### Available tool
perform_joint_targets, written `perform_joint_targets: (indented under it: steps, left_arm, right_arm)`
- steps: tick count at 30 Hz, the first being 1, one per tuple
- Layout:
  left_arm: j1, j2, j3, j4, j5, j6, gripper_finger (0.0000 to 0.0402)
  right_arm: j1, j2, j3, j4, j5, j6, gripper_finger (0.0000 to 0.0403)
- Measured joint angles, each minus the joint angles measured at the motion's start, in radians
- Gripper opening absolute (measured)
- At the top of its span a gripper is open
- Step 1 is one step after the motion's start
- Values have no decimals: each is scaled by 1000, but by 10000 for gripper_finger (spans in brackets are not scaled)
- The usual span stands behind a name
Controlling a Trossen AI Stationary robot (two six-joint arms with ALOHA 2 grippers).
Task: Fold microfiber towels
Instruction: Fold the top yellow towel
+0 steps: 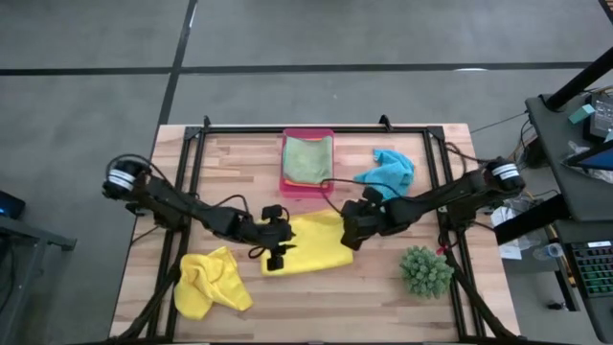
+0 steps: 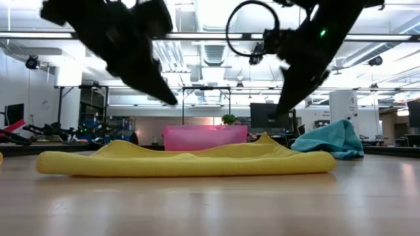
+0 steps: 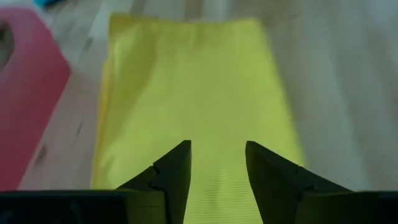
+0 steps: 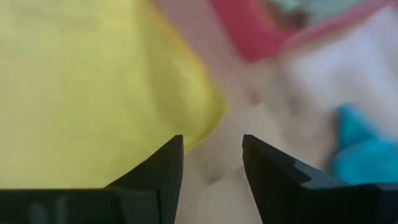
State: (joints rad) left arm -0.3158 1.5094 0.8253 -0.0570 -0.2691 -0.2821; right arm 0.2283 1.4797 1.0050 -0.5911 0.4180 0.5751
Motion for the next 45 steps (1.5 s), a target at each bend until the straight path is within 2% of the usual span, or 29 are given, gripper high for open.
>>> perform_joint_targets:
  steps: [4,9,13,23,30,40,45]
  left_arm:
    - [-34,-76,0,-43,5,-18,138]
    - [-65,-147,-3,-172,5,-106,138]
    - [-81,-165,-32,-213,5,-153,138]
    - [-79,-111,-88,-234,-2,-158,138]
    - [-78,-60,-98,-228,-27,-160,138]
    - [-77,16,-99,-210,-34,-185,138]
    - [-77,41,-99,-202,-36,-190,138]
  right_arm:
    - [6,-59,-30,1,-152,105,159]
    - [12,-98,-80,3,-236,272,162]
    - [16,-104,-126,26,-236,358,162]
    - [5,-103,-277,397,-235,461,162]
    - [-19,-101,-311,424,-198,491,162]
    - [-20,38,-312,491,-190,502,162]
    - [-20,105,-308,644,-201,476,162]
